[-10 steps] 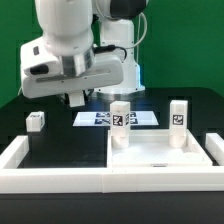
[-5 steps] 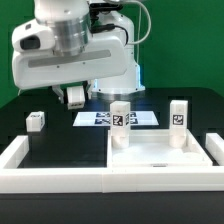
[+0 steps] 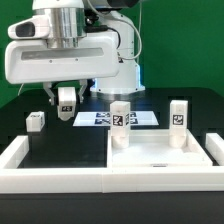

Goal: Assemble square table

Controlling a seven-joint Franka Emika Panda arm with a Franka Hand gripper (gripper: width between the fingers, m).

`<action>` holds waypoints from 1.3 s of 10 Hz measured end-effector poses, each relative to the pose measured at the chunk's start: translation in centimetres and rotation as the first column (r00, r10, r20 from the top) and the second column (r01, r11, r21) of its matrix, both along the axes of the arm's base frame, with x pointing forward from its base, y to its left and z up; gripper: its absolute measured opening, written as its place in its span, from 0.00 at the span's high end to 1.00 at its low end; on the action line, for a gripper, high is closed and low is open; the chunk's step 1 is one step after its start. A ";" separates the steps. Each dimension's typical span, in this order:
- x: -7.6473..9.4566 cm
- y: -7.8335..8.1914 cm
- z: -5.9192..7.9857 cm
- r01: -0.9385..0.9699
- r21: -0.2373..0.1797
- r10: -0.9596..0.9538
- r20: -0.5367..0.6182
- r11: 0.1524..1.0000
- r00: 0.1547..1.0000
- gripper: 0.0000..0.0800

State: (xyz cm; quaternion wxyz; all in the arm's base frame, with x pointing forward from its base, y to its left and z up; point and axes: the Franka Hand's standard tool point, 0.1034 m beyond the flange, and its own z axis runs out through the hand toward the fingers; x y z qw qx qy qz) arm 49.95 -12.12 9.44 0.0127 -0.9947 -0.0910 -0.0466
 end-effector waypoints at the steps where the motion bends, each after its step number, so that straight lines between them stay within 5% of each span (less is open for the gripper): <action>1: 0.9 0.6 0.5 0.016 0.014 -0.016 0.010 1.000 1.000 0.64; 4: 4.0 3.3 1.9 0.041 0.042 -0.042 0.024 0.998 0.999 0.64; 7: 5.7 7.4 1.7 0.031 0.037 -0.034 0.067 0.999 0.997 0.64; 13: 5.9 7.5 1.5 0.028 0.039 -0.030 0.067 0.999 0.997 0.64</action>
Offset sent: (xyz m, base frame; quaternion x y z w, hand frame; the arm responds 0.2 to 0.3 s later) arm 0.0329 0.0335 0.0134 0.0195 0.0096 0.0378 0.9990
